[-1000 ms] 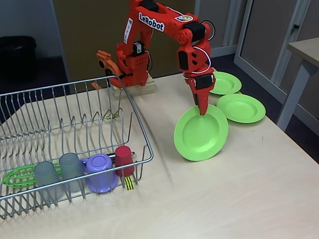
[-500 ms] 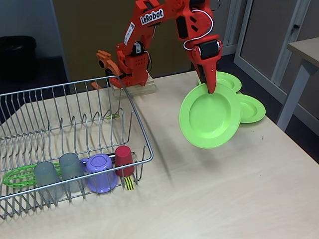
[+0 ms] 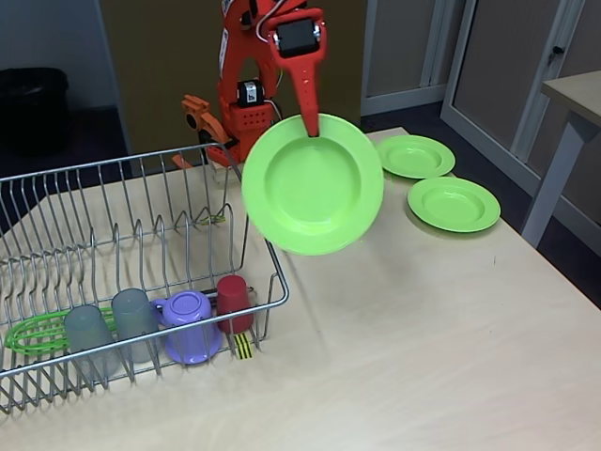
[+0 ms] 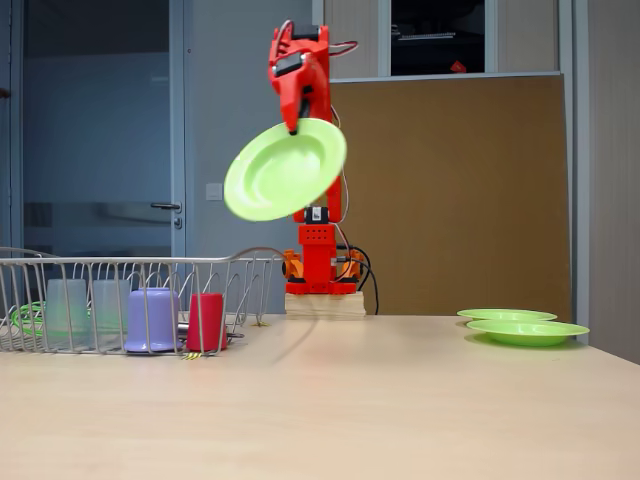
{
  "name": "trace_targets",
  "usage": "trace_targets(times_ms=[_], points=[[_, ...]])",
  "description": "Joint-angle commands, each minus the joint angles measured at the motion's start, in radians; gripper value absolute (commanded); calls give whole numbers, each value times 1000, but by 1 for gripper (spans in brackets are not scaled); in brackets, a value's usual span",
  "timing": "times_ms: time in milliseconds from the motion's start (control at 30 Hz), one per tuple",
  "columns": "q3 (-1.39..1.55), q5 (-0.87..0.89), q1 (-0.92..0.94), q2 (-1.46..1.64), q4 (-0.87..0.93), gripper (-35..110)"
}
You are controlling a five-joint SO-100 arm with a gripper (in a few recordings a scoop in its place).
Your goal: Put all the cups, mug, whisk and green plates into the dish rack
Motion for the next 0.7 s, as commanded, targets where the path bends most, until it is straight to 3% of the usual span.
trace_targets(times_ms=[0, 333, 667], points=[[103, 52, 118, 132, 3, 0], [310, 55, 492, 202, -23, 0], [430, -8, 701, 163, -133, 0]])
